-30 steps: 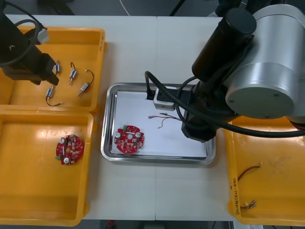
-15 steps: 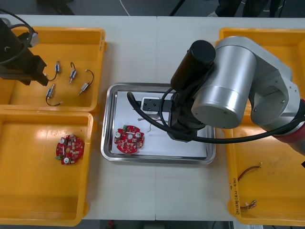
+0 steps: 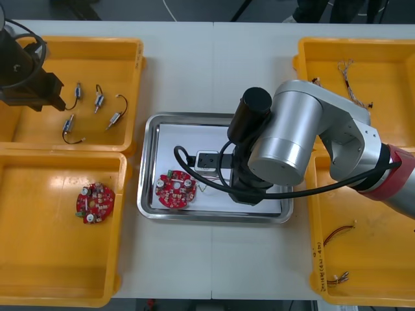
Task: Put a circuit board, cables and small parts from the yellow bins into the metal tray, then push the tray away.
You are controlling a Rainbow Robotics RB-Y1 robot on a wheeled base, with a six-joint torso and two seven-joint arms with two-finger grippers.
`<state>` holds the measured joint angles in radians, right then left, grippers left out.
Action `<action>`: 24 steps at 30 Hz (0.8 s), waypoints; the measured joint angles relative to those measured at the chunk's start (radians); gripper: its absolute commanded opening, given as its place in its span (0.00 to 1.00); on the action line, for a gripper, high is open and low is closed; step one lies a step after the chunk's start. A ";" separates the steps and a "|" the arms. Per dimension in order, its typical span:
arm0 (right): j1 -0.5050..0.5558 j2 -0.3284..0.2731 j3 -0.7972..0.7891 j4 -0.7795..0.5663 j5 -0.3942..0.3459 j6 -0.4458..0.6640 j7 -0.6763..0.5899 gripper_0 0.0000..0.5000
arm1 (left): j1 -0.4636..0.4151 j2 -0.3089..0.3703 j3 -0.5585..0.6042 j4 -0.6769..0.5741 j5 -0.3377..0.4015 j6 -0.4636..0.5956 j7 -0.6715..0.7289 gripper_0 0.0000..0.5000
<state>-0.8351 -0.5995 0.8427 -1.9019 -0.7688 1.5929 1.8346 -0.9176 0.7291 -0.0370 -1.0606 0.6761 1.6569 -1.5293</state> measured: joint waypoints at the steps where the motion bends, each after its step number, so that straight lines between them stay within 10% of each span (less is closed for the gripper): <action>1: 0.000 -0.004 0.006 0.001 0.000 -0.002 0.000 0.00 | -0.001 -0.001 -0.003 0.009 -0.003 -0.006 -0.001 1.00; 24: 0.015 -0.031 0.100 0.075 0.004 -0.128 0.000 0.00 | -0.043 -0.057 -0.137 0.174 -0.030 -0.149 -0.125 1.00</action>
<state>-0.8199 -0.6303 0.9426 -1.8265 -0.7643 1.4653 1.8346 -0.9608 0.6721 -0.1739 -0.8866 0.6460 1.5083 -1.6544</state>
